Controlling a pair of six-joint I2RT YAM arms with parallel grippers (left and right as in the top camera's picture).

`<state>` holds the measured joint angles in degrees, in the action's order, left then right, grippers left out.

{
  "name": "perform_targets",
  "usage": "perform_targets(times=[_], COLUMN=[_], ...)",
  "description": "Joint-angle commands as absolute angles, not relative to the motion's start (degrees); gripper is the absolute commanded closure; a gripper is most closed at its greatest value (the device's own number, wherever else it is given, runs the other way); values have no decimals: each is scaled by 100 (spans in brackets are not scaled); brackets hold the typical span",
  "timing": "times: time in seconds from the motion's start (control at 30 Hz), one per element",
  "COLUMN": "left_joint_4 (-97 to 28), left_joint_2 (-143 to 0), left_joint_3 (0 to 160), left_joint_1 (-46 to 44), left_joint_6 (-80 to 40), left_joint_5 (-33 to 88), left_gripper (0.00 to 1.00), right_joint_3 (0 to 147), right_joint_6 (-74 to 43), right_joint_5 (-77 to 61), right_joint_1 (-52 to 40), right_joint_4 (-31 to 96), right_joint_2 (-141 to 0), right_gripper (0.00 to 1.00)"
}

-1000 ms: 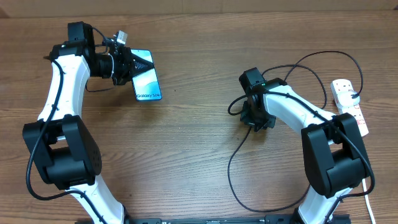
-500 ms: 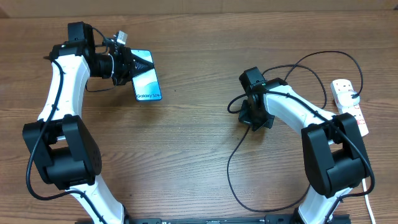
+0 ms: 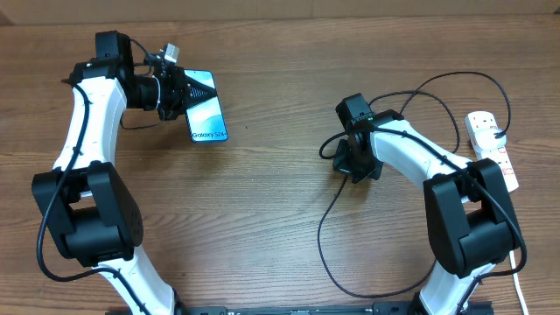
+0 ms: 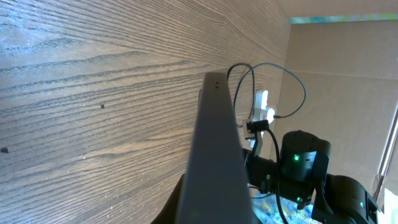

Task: Plug charger to phone and switch on socket

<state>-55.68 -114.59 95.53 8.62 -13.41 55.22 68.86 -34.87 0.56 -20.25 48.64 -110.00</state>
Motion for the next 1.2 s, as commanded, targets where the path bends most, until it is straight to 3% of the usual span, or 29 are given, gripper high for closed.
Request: perform_targets(times=[0.0, 0.3, 0.43, 0.67, 1.17], left_joint_4=[-5564, -5256, -5074, -5070, -5068], left_joint_2=[-11500, -11500, -11500, -11500, -11500], left_joint_3=[9572, 9572, 9572, 9572, 9572], left_joint_1=[823, 823, 819, 701, 521], left_joint_6=[-1374, -941, -941, -943, -1205], left_joint_5=[5649, 7738, 8278, 8565, 8858], left_gripper=[96, 96, 96, 96, 96], right_joint_3=[6820, 6834, 6834, 6831, 6831], right_joint_6=[-3376, -1020, -738, -755, -2884], right_joint_5=[-290, -4263, -5352, -6283, -6309], right_joint_1=[-2010, -1992, -2091, -2545, -3179], right_joint_4=[4781, 3938, 3535, 3055, 943], right_joint_2=[-11072, -10320, -9848, -9662, -9662], right_gripper=[96, 96, 96, 96, 96])
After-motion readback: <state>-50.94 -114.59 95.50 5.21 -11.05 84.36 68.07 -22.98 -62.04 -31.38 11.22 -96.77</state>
